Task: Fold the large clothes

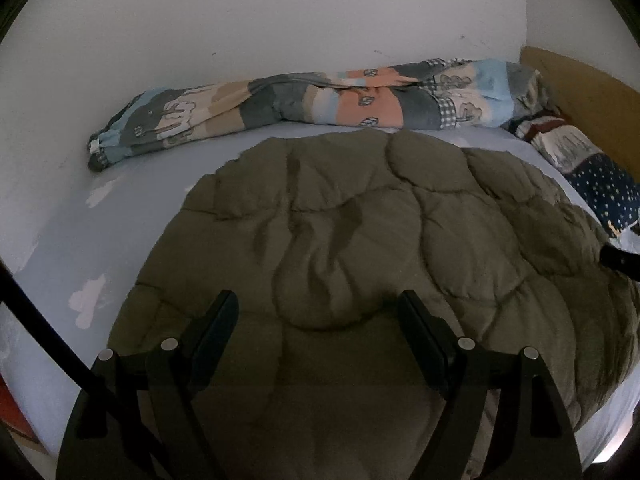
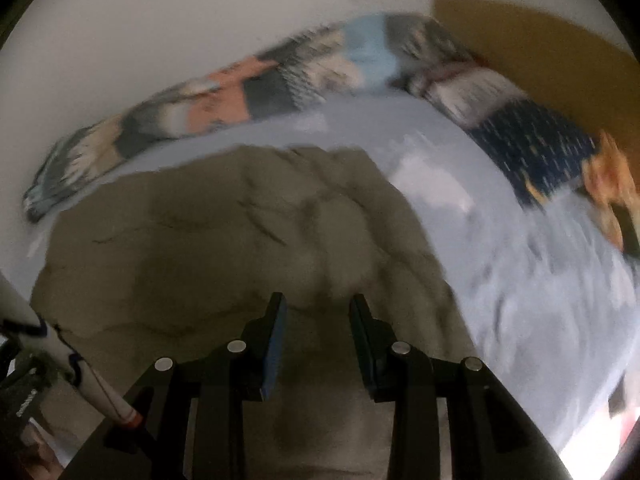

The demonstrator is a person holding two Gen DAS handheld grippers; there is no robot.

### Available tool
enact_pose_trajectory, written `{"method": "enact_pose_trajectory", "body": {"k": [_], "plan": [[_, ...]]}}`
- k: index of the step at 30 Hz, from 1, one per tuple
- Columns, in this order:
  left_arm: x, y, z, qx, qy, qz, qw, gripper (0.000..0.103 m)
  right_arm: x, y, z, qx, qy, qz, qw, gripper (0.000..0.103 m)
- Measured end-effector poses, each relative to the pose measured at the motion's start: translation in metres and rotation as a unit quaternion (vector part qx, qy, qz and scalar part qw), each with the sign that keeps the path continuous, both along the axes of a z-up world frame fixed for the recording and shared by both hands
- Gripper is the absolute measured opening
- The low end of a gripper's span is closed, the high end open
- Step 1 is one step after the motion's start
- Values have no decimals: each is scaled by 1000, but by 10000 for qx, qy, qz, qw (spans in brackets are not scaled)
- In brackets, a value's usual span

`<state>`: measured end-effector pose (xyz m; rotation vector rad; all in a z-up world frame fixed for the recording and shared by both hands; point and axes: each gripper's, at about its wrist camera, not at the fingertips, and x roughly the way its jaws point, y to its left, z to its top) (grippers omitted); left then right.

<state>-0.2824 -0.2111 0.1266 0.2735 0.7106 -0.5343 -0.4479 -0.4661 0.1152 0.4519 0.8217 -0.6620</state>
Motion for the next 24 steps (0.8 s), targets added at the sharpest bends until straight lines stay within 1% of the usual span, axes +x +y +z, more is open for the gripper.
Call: {"method": "enact_pose_trajectory", "body": {"k": [5, 9, 13, 15, 18, 21, 24], "plan": [[-4, -9, -8, 115, 14, 8, 9999, 81, 1, -2, -16, 145, 315, 42, 9994, 36], [-5, -10, -14, 203, -18, -11, 9998, 81, 9, 0, -22, 67, 515, 68, 9986, 37], [-4, -11, -16, 214, -9, -31, 9998, 81, 14, -6, -25, 157, 579, 20, 9982, 38], [-2, -11, -16, 225, 4, -26, 9997, 81, 14, -5, -23, 119, 591, -12, 9982, 38], [-1, -13, -16, 243, 4, -22, 9997, 81, 14, -1, -10, -76, 347, -50, 9994, 38], [-1, -13, -16, 231, 29, -26, 9997, 81, 18, 12, 6, -364, 35, 162, 9992, 38], [-1, -12, -16, 231, 33, -38, 9997, 81, 25, 26, 9, -224, -177, 490, 9984, 38]]}}
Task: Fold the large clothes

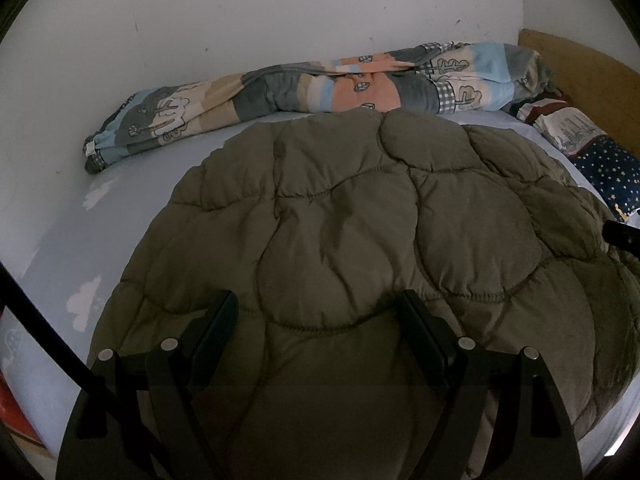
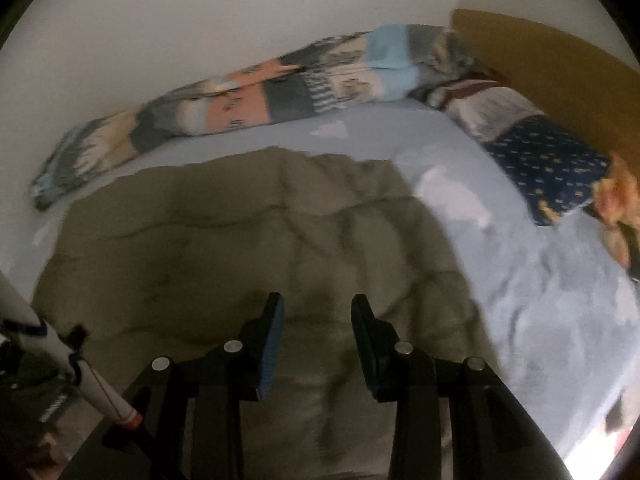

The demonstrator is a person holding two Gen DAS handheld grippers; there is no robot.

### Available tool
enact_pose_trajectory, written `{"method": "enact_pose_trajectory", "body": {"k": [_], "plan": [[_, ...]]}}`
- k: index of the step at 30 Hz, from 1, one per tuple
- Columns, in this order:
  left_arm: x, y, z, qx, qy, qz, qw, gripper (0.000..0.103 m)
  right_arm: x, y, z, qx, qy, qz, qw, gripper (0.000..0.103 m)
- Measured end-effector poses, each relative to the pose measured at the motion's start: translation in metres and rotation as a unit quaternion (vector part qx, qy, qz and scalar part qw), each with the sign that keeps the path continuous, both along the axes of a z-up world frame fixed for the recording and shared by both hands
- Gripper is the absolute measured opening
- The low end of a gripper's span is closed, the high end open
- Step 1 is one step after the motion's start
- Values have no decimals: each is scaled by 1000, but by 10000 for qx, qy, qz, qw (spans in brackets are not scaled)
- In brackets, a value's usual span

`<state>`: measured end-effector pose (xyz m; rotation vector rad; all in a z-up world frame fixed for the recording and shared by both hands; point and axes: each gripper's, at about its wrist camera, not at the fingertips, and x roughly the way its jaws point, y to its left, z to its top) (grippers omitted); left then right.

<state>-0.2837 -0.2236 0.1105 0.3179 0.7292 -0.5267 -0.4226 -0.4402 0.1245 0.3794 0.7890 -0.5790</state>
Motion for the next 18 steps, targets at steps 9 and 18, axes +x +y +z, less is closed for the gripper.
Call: {"method": "enact_pose_trajectory", "body": {"k": [9, 18], "plan": [[1, -1, -1, 22, -5, 8, 10000, 82, 22, 21, -22, 91, 378, 447, 9982, 38], [-1, -1, -4, 46, -15, 17, 10000, 83, 26, 21, -33, 82, 568, 528, 9970, 40]]}}
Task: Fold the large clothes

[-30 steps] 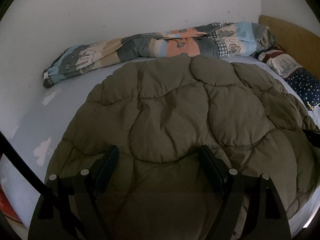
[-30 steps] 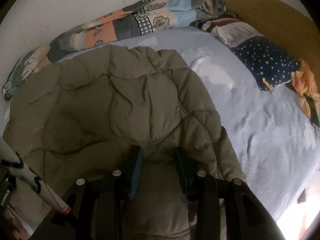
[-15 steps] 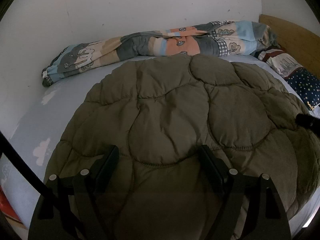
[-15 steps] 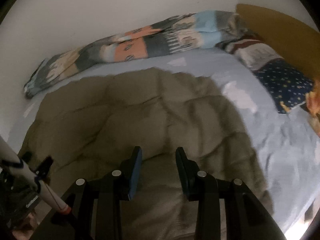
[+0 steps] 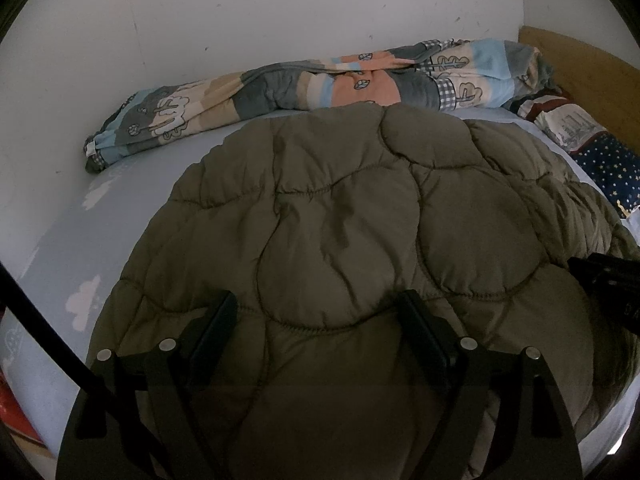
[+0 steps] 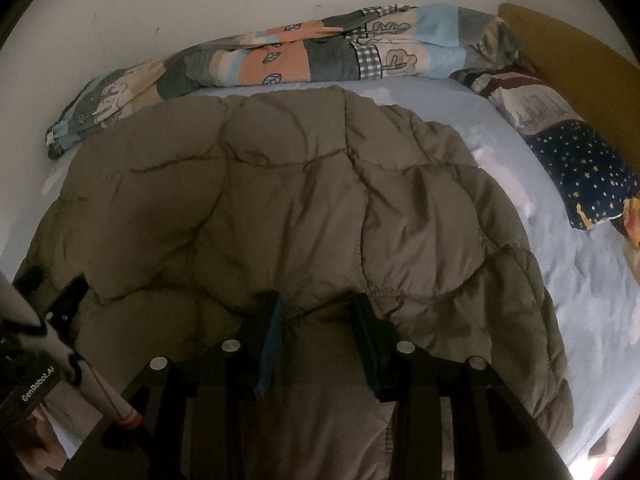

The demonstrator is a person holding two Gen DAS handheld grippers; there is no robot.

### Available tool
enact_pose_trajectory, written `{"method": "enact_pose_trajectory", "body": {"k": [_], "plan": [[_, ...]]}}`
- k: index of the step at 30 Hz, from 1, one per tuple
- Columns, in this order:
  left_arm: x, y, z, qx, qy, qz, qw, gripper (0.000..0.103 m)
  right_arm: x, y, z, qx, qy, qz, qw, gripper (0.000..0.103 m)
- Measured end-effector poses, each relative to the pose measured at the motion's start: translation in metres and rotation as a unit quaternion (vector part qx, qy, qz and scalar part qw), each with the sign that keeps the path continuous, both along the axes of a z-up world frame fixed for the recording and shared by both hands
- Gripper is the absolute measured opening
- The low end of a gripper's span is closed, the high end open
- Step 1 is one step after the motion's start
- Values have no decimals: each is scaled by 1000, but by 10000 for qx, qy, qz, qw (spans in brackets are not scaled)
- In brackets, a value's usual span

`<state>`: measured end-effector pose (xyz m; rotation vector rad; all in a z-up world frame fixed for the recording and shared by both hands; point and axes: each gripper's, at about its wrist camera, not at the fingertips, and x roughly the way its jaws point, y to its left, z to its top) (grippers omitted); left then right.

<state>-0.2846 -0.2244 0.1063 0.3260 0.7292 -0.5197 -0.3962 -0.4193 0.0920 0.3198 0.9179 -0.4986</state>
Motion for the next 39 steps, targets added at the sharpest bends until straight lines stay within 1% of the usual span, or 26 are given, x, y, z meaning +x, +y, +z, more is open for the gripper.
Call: {"method": "enact_pose_trajectory", "body": {"k": [3, 7, 10, 12, 14, 16, 20, 26, 28, 30, 34, 36, 37, 38, 39], "plan": [[0, 0, 0, 0, -2, 5, 10000, 83, -1, 1, 5, -53, -38, 10, 10000, 40], [0, 1, 0, 1, -1, -4, 10000, 83, -9, 10, 21, -327, -280, 49, 9991, 40], [0, 0, 0, 4, -3, -2, 10000, 83, -12, 22, 34, -426, -534, 259, 9973, 40], [0, 0, 0, 2, -2, 1, 10000, 83, -10, 30, 36, -376, -582, 445, 9966, 40], [-1, 0, 0, 4, -4, -1, 10000, 83, -6, 36, 33, -271, -551, 581, 9964, 40], [0, 0, 0, 4, -4, 4, 10000, 83, -1, 39, 26, -177, -392, 690, 9967, 40], [0, 0, 0, 12, -7, 3, 10000, 83, 5, 39, 12, -67, -182, 720, 9972, 43], [0, 0, 0, 5, 14, 16, 10000, 84, 7, 38, 11, -57, -121, 736, 9972, 44], [-1, 3, 3, -43, 24, 52, 10000, 84, 1, 34, 18, 68, -246, 667, 9974, 44], [-4, 7, 8, -132, 32, 54, 9999, 84, -11, 26, 30, 133, -471, 503, 9975, 44], [-16, 23, 19, -244, 67, 15, 9997, 84, -47, 10, 47, -185, -575, -44, 9982, 44], [-25, 40, 30, -265, -43, 86, 9996, 84, -73, 1, 52, -259, -549, -400, 9974, 45], [-29, 57, 37, -327, -80, 188, 9993, 84, -84, -2, 53, -225, -573, -517, 9968, 46], [-30, 68, 41, -360, -60, 273, 9990, 84, -101, -5, 54, -169, -614, -661, 9958, 51], [-31, 78, 43, -394, -17, 348, 9986, 84, -114, -7, 53, -159, -614, -790, 9949, 54]]}}
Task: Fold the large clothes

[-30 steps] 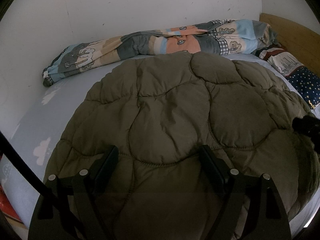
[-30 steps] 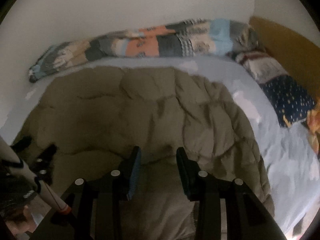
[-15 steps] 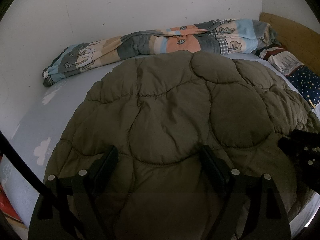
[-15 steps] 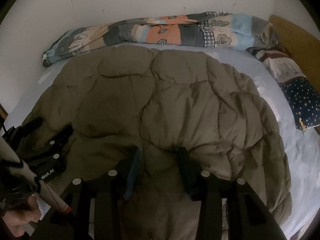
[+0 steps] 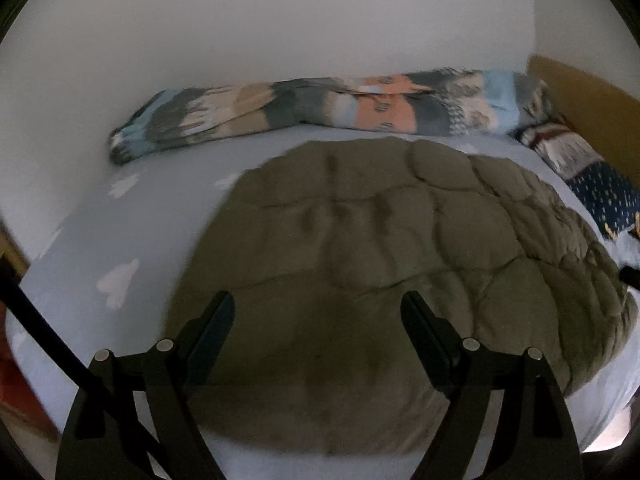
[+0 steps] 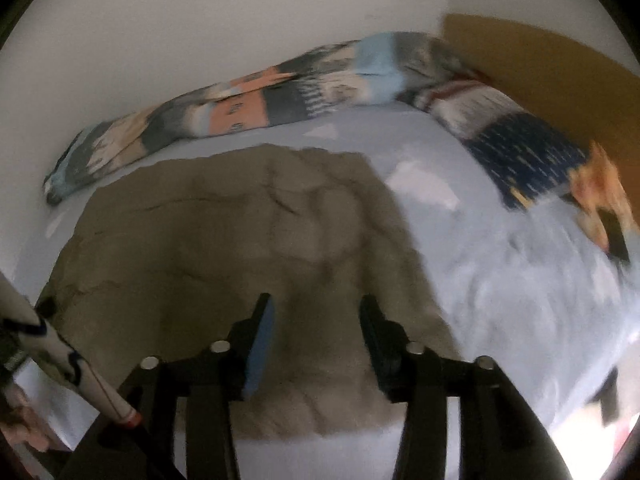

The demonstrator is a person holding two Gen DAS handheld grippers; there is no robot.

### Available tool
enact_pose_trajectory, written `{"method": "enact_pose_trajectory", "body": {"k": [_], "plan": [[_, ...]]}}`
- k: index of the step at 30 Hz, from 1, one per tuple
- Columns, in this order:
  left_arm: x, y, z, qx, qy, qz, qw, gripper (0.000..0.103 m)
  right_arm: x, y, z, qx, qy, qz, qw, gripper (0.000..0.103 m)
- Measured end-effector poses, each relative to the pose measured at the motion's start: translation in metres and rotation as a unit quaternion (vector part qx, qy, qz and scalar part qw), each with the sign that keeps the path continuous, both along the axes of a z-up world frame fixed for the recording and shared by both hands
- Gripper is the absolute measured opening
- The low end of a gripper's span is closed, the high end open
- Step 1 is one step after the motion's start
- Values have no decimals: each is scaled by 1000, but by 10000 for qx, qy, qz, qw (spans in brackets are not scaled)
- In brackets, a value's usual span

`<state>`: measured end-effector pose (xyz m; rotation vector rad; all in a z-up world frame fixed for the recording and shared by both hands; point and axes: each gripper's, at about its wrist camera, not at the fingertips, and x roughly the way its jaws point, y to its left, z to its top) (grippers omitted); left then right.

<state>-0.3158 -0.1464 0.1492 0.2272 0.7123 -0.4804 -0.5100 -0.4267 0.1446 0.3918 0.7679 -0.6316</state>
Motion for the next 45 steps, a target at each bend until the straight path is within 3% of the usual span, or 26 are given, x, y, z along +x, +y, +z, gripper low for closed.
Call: {"method": "enact_pose_trajectory", "body": {"k": [4, 7, 13, 16, 20, 24, 27, 30, 35, 40, 45], "plan": [[4, 39, -12, 97, 278, 366, 9989, 84, -28, -14, -11, 12, 198, -317, 9993, 55], [19, 50, -37, 264, 759, 469, 9957, 84, -29, -24, -26, 263, 301, -362, 9985, 55], [27, 45, -64, 584, 833, 519, 9935, 89, -13, -40, -65, 821, 700, -491, 9929, 57], [35, 44, -70, 517, 966, 609, 9921, 90, -13, -44, -78, 1027, 742, -541, 9905, 57], [29, 46, -64, 435, 786, 710, 9934, 90, -18, -32, -64, 708, 642, -710, 9929, 56], [3, 53, -43, 122, 531, 665, 9963, 90, -24, 10, -19, -293, 68, -379, 9988, 56], [-18, 54, -32, -93, 365, 556, 9977, 90, -17, 40, -11, -167, -220, 67, 9996, 56], [-34, 41, -36, 136, 292, 315, 9990, 90, 3, 60, -27, 46, 92, 388, 9992, 56], [-27, 22, -48, 541, 404, 146, 9976, 90, 25, 68, -52, 108, 645, 587, 9961, 57], [-16, 29, -85, 476, 719, 250, 9960, 98, 35, 75, -74, 36, 996, 565, 9934, 58], [-9, 27, -88, 426, 779, 252, 9957, 100, 41, 76, -80, -47, 1098, 549, 9924, 59]]}}
